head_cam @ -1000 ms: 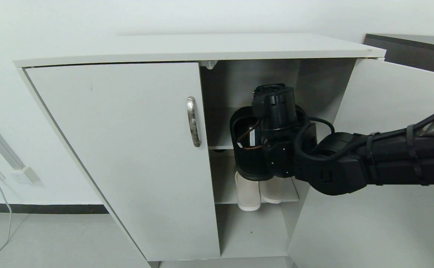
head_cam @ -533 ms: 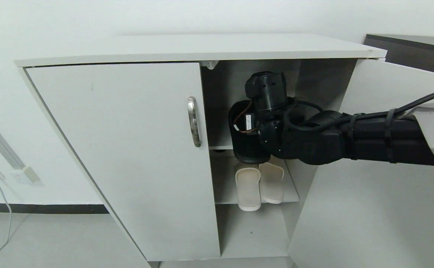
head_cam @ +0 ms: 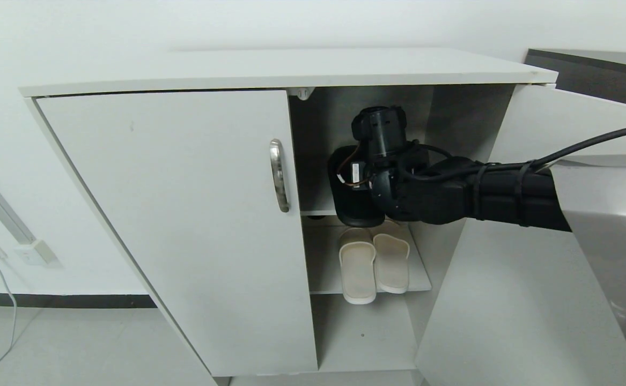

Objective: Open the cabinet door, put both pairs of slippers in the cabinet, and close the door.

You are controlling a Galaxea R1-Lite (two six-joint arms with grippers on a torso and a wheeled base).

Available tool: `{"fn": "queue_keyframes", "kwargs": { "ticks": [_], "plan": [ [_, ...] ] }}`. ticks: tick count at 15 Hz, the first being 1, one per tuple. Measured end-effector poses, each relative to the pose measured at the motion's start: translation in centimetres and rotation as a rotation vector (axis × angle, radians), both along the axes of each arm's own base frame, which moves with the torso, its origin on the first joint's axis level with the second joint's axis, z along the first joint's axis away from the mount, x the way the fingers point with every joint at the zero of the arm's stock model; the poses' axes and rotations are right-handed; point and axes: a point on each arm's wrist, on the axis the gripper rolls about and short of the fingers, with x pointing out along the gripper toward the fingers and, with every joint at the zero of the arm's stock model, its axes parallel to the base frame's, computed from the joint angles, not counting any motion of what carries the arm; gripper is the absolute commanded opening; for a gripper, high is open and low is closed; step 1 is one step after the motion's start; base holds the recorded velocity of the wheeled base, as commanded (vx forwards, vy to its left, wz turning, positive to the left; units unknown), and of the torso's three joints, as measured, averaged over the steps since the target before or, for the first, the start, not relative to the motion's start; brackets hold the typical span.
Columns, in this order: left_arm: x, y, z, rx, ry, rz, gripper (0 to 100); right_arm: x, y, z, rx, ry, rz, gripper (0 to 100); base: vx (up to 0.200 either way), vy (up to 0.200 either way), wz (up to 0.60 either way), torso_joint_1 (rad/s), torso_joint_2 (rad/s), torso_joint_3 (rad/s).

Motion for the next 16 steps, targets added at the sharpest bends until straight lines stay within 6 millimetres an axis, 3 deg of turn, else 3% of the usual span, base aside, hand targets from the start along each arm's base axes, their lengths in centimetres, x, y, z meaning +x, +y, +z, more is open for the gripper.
{"fn": "queue_keyframes", "kwargs": {
  "ticks": [5, 16],
  "plan": [
    [0.0, 0.0, 0.0, 0.0, 0.0, 0.0, 0, 1.1, 0.0, -1.6, -0.011, 0.029, -0.01, 0, 0.0, 0.0, 0.0, 0.0, 0.0, 0.0],
    [0.0, 0.0, 0.0, 0.0, 0.0, -0.001, 0, 1.0, -0.3, -0.8, 0.012, 0.007, -0.014, 0, 0.0, 0.0, 0.0, 0.0, 0.0, 0.0]
  ]
}}
